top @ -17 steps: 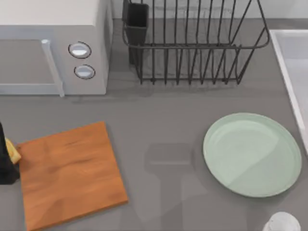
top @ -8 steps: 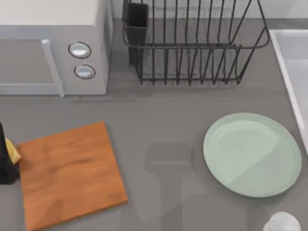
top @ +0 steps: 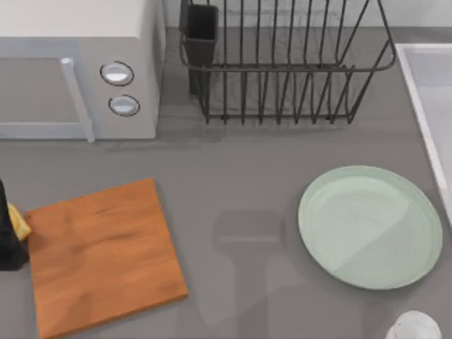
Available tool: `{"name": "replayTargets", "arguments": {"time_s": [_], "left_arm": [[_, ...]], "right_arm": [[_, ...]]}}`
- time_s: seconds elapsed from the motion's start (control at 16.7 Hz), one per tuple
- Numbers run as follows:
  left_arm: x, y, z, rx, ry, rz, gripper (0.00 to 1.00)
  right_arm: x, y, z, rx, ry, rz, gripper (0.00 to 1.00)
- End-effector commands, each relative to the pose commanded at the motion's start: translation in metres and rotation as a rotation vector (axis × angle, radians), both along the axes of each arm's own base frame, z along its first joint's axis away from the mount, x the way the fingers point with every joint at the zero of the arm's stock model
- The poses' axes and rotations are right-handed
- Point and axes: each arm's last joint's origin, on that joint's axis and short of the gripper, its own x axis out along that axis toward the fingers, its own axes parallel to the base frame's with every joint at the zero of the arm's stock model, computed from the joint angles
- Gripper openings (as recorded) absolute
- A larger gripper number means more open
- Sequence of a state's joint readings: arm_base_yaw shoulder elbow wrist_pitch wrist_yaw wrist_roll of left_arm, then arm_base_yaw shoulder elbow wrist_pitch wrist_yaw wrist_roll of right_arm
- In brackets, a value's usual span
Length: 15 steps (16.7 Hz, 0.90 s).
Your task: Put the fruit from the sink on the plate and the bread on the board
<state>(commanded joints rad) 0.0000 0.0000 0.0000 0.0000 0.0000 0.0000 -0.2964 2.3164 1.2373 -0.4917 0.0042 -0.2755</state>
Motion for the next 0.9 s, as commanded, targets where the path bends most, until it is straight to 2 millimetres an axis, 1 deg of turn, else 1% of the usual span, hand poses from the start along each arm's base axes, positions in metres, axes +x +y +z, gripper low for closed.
{"name": "replayTargets", "arguments": {"time_s": [0.06, 0.12, 0.18, 0.3, 0.42, 0.6, 0.72, 0.78, 0.9], "left_arm": [[0.000, 0.000, 0.000, 0.000, 0.000, 0.000, 1.00], [0.000, 0.000, 0.000, 0.000, 0.000, 0.000, 1.00], [0.000, 0.000, 0.000, 0.000, 0.000, 0.000, 1.00], [0.000, 0.000, 0.000, 0.000, 0.000, 0.000, 1.00], [0.000, 0.000, 0.000, 0.000, 0.000, 0.000, 1.00], [0.000, 0.000, 0.000, 0.000, 0.000, 0.000, 1.00], [0.000, 0.000, 0.000, 0.000, 0.000, 0.000, 1.00], [0.000, 0.000, 0.000, 0.000, 0.000, 0.000, 1.00], [0.000, 0.000, 0.000, 0.000, 0.000, 0.000, 1.00]], "right_arm": [[0.000, 0.000, 0.000, 0.000, 0.000, 0.000, 0.00], [0.006, -0.001, 0.028, -0.001, -0.047, -0.007, 0.00], [0.006, -0.001, 0.029, -0.001, -0.048, -0.007, 0.00], [0.009, -0.002, 0.041, -0.002, -0.052, -0.007, 0.00], [0.010, -0.002, 0.063, -0.001, -0.048, -0.007, 0.00], [0.008, -0.002, 0.102, 0.004, -0.032, -0.007, 0.00], [0.006, -0.001, 0.122, 0.001, -0.042, -0.007, 0.00], [0.006, -0.001, 0.127, 0.000, -0.046, -0.007, 0.00], [0.006, -0.001, 0.128, -0.001, -0.047, -0.007, 0.00]]}}
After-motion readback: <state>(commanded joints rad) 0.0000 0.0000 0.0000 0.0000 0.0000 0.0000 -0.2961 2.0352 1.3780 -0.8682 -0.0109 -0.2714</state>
